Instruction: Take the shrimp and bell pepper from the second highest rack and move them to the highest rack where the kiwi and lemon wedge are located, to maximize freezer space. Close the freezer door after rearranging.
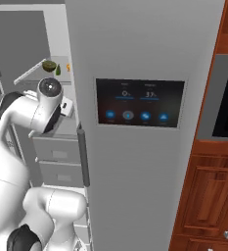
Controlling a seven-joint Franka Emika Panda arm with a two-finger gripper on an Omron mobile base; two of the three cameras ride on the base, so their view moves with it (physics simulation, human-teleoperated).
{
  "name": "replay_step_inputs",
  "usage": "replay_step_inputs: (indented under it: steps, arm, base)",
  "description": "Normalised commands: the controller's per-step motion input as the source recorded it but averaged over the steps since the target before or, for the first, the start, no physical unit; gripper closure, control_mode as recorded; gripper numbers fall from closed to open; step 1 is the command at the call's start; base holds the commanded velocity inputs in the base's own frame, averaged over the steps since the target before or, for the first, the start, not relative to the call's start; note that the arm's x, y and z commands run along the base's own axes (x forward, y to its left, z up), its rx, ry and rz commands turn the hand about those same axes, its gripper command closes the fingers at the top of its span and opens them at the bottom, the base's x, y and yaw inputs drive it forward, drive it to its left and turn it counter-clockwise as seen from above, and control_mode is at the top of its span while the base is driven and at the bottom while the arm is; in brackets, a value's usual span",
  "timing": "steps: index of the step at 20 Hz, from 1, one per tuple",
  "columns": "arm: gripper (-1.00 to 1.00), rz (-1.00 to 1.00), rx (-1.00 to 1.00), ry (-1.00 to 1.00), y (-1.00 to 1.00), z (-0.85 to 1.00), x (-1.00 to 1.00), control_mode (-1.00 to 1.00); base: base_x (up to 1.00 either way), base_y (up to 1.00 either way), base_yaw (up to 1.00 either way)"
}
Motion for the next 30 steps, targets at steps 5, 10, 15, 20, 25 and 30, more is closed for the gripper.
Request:
replay_step_inputs:
  steps: [5,10,15,20,25,30]
  arm:
    - [-1.00,0.00,-0.03,0.02,0.26,-0.29,0.00,-1.00]
    - [-1.00,0.01,0.00,0.00,0.00,-0.21,0.09,-1.00]
    - [-1.00,0.03,0.00,0.00,0.00,-0.23,0.15,-1.00]
    - [-1.00,0.04,0.00,0.01,0.00,-0.16,0.29,-1.00]
    - [-1.00,0.05,0.00,0.03,0.06,-0.09,0.27,-1.00]
    - [-1.00,0.06,0.00,0.01,0.24,-0.04,0.13,-1.00]
  base:
    - [0.00,0.00,0.00]
    - [0.00,0.00,0.00]
    - [0.00,0.00,0.00]
    - [0.00,0.00,0.00]
    - [0.00,0.00,0.00]
    - [0.00,0.00,0.00]
